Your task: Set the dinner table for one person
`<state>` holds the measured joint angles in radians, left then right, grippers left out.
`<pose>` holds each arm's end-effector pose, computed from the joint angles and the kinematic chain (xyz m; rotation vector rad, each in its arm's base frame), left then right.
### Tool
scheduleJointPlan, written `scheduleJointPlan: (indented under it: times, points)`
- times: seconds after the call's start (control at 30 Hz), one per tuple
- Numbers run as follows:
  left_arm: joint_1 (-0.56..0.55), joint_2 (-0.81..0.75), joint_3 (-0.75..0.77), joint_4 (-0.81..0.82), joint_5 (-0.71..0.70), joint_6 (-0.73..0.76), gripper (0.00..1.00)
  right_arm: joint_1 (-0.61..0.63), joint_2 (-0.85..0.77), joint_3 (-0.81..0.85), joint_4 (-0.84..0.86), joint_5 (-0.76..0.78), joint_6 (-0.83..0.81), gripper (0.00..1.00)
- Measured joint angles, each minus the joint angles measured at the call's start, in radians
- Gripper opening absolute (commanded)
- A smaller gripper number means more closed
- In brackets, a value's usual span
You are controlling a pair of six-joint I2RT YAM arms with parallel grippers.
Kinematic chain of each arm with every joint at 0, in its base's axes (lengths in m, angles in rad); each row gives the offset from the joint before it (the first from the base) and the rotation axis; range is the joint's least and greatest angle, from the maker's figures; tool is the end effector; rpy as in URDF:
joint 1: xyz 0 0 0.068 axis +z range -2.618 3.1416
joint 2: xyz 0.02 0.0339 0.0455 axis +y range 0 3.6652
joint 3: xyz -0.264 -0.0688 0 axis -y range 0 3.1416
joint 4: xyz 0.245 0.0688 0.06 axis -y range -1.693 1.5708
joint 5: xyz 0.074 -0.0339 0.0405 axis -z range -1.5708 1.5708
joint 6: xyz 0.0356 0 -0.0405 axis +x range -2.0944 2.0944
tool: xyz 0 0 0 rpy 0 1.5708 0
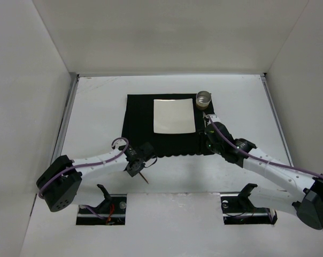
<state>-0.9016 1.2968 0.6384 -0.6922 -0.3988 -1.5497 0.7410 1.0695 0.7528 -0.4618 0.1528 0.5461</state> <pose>0.1364 -0.1502 0.1610 -0.9142 2.5328 -0.0960 0.1677 0.1461 0.2491 -0.1559 2.3788 0.4521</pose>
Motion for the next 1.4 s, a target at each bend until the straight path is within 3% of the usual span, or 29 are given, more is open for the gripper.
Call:
scheduleJointPlan:
  times: [0.1,0.43,0.7,0.93,1.17,1.4]
  points:
    - [0.000,0.003,0.000,0.006,-0.001,0.006,0.12,0.000,0.002,0.000,0.000,0.000,0.000,0.48]
    - [-0.004,0.000,0.000,-0.007,-0.001,0.011,0.05,0.000,0.005,0.000,0.003,0.000,-0.002,0.49]
    - [-0.063,-0.121,0.059,-0.212,-0.018,0.076,0.04,0.000,0.014,0.000,0.009,0.000,-0.003,0.49]
    - [0.038,-0.171,0.235,-0.209,-0.032,0.422,0.05,0.000,0.018,0.000,0.027,0.000,-0.002,0.50]
    - [0.233,0.114,0.446,-0.037,0.036,0.887,0.05,0.000,0.013,0.000,0.028,0.000,0.005,0.51]
    - [0.313,0.321,0.587,0.060,0.085,1.120,0.06,0.000,-0.026,-0.009,0.028,0.000,0.008,0.52]
